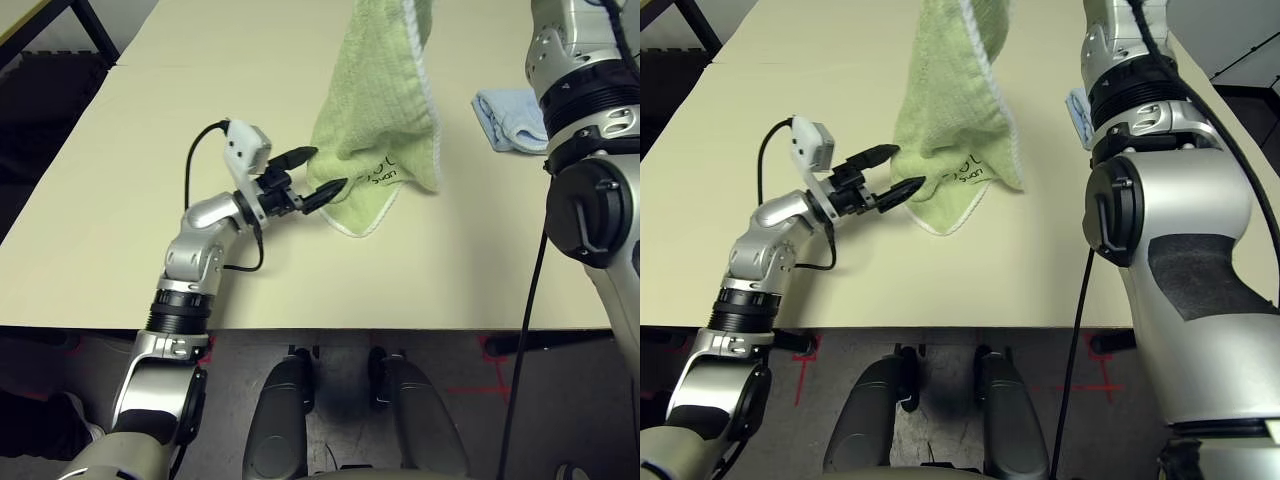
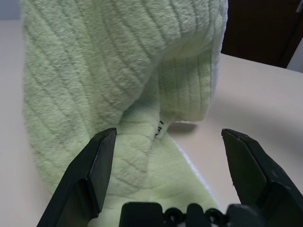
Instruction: Fold the towel and set it aside.
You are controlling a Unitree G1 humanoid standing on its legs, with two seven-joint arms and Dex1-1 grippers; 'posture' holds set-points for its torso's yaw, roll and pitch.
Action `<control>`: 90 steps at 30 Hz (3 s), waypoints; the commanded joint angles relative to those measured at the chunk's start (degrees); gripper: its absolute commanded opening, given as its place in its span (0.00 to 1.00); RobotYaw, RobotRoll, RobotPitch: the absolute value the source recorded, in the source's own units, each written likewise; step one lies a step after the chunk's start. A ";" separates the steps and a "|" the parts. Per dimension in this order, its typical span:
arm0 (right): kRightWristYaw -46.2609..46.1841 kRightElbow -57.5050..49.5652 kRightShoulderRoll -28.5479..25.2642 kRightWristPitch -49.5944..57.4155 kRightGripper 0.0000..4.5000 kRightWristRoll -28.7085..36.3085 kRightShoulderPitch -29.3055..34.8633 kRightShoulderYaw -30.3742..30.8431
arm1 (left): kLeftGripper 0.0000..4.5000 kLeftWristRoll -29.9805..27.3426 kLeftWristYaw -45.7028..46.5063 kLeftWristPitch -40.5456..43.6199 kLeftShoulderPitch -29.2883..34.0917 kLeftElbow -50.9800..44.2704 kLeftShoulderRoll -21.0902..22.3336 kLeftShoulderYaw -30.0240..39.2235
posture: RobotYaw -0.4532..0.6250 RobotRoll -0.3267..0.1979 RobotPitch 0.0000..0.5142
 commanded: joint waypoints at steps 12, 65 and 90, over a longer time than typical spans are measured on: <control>-0.73 -0.26 -0.53 1.70 0.00 1.25 0.11 -1.41 | 1.00 5.57 5.16 -3.93 -4.62 8.73 -4.27 -2.27 | 0.48 0.62 0.34; -3.90 -6.52 2.12 6.91 0.00 3.09 1.45 -0.81 | 0.63 24.63 27.26 -16.35 -16.90 35.29 -12.39 -5.80 | 0.48 0.62 0.39; -4.13 -4.38 -2.60 7.90 0.00 1.53 4.39 -0.60 | 0.94 20.96 1.25 -6.72 -6.03 17.14 -0.12 -10.79 | 0.49 0.62 0.40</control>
